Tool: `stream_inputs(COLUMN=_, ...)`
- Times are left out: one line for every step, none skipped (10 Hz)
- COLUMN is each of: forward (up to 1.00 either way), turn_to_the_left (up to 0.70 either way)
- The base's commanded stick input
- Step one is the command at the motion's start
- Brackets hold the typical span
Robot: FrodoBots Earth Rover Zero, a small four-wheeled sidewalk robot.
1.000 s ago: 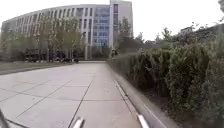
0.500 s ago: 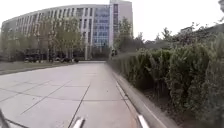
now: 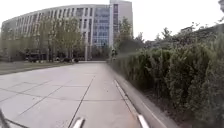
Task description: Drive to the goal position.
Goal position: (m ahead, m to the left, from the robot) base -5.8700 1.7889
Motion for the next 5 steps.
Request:
stream_inputs(forward=0.00, turn_to_the_left=0.00)
stream_inputs(forward=0.00, turn_to_the_left=0.00)
stream_inputs(forward=0.00, turn_to_the_left=0.00)
stream_inputs(forward=0.00, turn_to_the_left=0.00)
stream_inputs(forward=0.00, turn_to_the_left=0.00)
